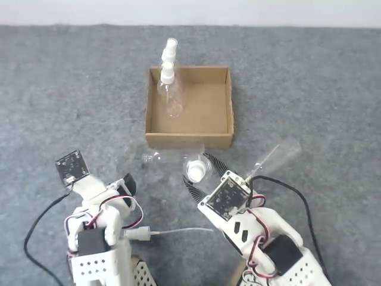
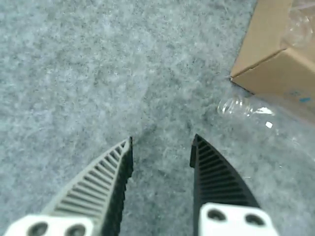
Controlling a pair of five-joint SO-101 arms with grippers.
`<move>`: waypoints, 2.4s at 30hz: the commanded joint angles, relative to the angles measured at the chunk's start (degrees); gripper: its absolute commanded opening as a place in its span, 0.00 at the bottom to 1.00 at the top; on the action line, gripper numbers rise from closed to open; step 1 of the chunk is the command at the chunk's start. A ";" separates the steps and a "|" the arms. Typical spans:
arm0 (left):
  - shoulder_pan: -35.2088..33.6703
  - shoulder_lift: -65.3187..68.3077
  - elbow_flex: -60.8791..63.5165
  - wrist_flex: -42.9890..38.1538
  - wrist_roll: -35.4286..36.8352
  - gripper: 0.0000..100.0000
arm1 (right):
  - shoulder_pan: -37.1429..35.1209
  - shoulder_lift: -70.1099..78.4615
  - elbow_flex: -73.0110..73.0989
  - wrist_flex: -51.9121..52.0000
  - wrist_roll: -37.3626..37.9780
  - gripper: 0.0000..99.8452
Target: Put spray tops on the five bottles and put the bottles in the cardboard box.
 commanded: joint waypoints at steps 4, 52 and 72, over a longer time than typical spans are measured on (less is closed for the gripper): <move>-0.26 -0.35 -0.75 0.18 -0.26 0.19 | -0.57 0.13 -9.49 -0.04 0.79 0.01; -0.26 -0.35 -0.75 0.18 -0.26 0.19 | 5.41 79.16 -47.82 -41.19 -4.13 0.01; -0.26 -0.35 -0.75 0.18 -0.26 0.19 | 5.49 99.30 -55.65 -43.91 -12.48 0.01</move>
